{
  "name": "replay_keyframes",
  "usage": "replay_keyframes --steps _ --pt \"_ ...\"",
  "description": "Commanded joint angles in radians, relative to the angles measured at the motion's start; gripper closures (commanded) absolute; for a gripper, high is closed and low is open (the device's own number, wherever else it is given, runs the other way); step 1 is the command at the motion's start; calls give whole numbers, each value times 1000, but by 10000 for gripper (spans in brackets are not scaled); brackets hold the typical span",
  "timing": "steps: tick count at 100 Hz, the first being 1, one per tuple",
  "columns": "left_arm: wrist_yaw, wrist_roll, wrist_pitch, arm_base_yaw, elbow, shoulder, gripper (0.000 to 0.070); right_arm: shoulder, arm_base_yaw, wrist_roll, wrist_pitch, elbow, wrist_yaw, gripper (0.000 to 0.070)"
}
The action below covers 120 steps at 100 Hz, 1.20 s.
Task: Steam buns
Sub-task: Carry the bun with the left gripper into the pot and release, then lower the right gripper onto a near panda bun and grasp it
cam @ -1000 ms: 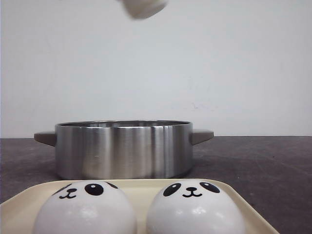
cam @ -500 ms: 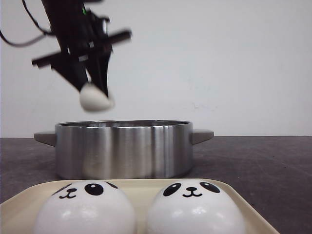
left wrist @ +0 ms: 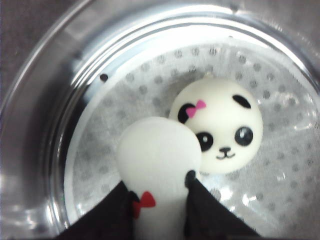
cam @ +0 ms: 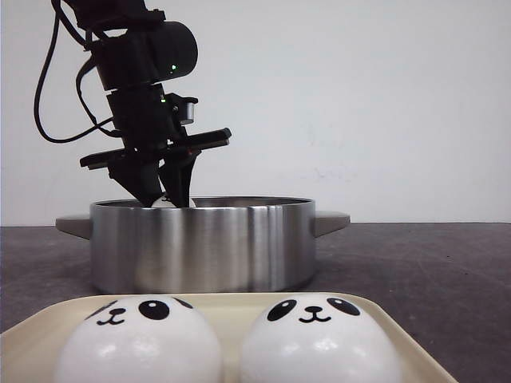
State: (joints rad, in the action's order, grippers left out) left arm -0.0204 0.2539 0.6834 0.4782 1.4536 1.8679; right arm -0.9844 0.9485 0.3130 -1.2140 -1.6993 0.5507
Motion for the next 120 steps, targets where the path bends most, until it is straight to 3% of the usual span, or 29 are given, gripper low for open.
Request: replay_keyframes --steps 1,14,31,42,73,88,106,120 --pt "5 -5 -13 5 25 23 482 -8 11 26 -1 -19 4 700" --pt "5 -3 -4 5 25 23 260 -8 11 28 -3 -19 4 700" --pt "6 -3 37 4 25 23 202 -8 11 28 2 -19 4 700" --pt "6 2 42 4 25 23 0 -8 11 28 2 -19 4 700" --pt "7 2 88 -2 59 7 0 -8 11 41 -8 -19 3 700" --pt "22 35 36 15 74 -111 0 -23 11 76 -30 -9 -9 700" --pt "22 53 -44 54 74 -342 0 -79 11 89 -33 35 -131 700" --pt "25 50 -29 81 74 -521 0 -151 12 124 -23 84 -223 700"
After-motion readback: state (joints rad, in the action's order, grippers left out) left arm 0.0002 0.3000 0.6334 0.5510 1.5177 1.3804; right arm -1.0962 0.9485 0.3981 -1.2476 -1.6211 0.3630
